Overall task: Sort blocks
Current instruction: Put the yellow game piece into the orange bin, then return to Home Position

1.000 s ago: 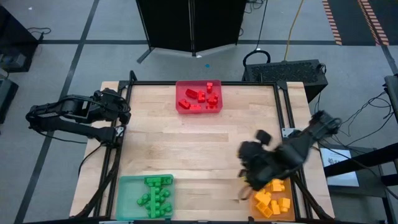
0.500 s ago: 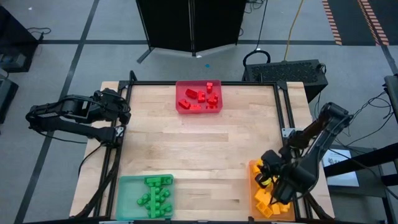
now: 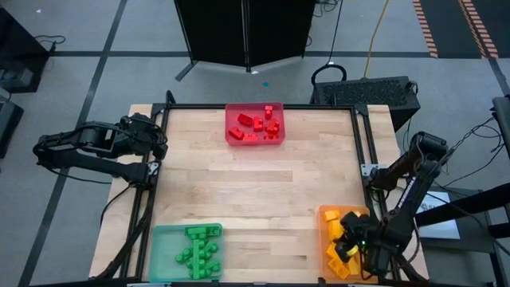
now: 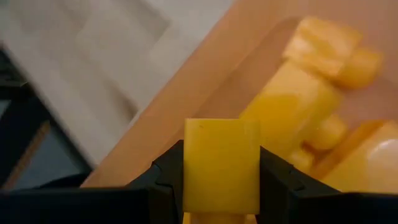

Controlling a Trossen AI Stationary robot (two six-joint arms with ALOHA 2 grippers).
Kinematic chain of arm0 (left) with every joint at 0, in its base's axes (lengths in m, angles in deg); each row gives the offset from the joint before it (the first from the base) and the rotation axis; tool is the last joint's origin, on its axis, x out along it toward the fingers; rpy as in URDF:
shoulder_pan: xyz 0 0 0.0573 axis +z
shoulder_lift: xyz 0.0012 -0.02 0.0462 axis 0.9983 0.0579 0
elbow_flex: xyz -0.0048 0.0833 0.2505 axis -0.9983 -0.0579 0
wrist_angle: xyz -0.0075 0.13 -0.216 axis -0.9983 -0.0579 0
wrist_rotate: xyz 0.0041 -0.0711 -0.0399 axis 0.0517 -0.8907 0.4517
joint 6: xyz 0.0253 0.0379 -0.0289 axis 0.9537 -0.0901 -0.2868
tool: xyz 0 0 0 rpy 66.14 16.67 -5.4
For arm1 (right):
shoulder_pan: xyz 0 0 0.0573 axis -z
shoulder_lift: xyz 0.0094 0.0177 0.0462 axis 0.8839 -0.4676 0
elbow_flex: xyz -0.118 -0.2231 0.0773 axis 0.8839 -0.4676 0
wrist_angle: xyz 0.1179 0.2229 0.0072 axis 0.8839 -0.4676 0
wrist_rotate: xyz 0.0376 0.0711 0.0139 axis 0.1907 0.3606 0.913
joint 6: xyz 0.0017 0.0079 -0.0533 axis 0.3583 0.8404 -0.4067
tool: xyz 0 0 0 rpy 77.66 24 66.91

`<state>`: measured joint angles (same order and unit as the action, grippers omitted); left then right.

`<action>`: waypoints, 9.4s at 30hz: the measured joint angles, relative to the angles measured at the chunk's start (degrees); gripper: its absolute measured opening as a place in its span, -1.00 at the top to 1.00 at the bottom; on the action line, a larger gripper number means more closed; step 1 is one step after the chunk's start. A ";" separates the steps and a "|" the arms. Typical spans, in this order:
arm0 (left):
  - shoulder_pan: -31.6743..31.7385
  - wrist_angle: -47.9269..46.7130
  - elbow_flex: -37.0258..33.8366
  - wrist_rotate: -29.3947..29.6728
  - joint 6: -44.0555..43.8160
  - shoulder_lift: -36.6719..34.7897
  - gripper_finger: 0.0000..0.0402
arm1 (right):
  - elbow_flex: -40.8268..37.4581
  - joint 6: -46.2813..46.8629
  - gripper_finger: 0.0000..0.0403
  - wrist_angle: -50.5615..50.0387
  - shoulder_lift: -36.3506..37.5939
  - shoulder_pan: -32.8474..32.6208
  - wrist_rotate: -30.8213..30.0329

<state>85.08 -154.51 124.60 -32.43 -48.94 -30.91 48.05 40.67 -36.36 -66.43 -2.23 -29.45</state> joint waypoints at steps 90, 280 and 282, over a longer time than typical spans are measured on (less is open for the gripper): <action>-0.55 51.25 -34.94 -34.28 21.41 -40.58 0.71 | -52.18 -124.87 -0.44 90.02 73.30 5.60 15.85; -0.55 75.97 -57.99 -26.80 31.57 -40.53 0.71 | -52.18 -112.58 -0.44 54.00 83.27 72.50 48.94; -0.55 75.97 -57.99 -26.80 31.56 -40.54 0.71 | -52.18 -112.58 -0.44 54.02 83.27 72.50 48.92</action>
<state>84.53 -78.54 66.62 -59.24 -17.38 -71.45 -4.13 -71.91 17.65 16.85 70.26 19.47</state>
